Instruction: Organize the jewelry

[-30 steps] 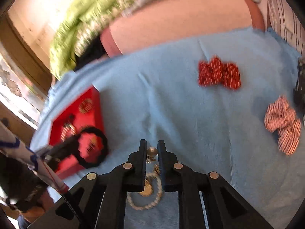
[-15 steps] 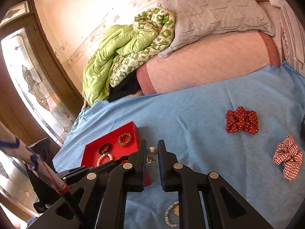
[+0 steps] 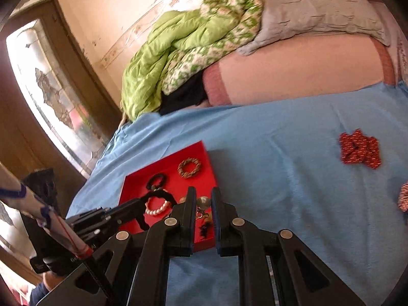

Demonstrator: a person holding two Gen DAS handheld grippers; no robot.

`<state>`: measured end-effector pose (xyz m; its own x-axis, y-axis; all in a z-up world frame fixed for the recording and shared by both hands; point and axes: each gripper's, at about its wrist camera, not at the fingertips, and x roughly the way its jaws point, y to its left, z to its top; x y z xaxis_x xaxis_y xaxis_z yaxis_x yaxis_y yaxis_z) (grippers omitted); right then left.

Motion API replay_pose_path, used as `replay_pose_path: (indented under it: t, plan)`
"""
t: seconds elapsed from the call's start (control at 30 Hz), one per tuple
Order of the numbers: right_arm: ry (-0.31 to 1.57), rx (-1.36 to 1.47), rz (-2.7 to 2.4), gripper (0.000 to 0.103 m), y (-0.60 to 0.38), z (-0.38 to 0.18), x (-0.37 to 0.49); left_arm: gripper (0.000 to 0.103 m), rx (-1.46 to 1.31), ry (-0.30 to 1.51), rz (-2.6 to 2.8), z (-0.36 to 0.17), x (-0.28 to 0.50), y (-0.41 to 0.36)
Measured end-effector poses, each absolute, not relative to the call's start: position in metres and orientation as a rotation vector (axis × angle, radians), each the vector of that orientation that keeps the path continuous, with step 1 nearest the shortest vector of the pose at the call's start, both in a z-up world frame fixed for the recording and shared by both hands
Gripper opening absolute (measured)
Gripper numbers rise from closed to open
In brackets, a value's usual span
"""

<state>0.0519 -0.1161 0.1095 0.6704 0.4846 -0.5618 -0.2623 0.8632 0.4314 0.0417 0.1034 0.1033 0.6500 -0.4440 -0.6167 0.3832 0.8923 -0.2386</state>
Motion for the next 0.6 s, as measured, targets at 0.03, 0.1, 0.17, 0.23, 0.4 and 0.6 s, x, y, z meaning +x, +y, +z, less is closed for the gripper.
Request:
replay_pose_path:
  t: [0.03, 0.1, 0.17, 0.23, 0.4, 0.6]
  plan:
    - [0.729, 0.324, 0.436, 0.012, -0.11, 0.107, 0.053, 0.007, -0.092, 0.728, -0.465, 0.102, 0.042, 0.108]
    - [0.751, 0.309, 0.45, 0.012, -0.095, 0.1, 0.057, 0.007, -0.094, 0.746, -0.445, 0.098, 0.041, 0.12]
    - [0.768, 0.297, 0.457, 0.012, -0.082, 0.093, 0.06, 0.007, -0.092, 0.763, -0.43, 0.094, 0.04, 0.129]
    - [0.781, 0.282, 0.466, 0.012, -0.07, 0.087, 0.062, 0.007, -0.086, 0.785, -0.408, 0.089, 0.041, 0.139]
    - [0.816, 0.269, 0.475, 0.012, -0.051, 0.069, 0.069, 0.007, -0.086, 0.827, -0.371, 0.08, 0.04, 0.16]
    - [0.852, 0.244, 0.484, 0.012, -0.034, 0.052, 0.076, 0.007, -0.084, 0.879, -0.328, 0.069, 0.04, 0.181]
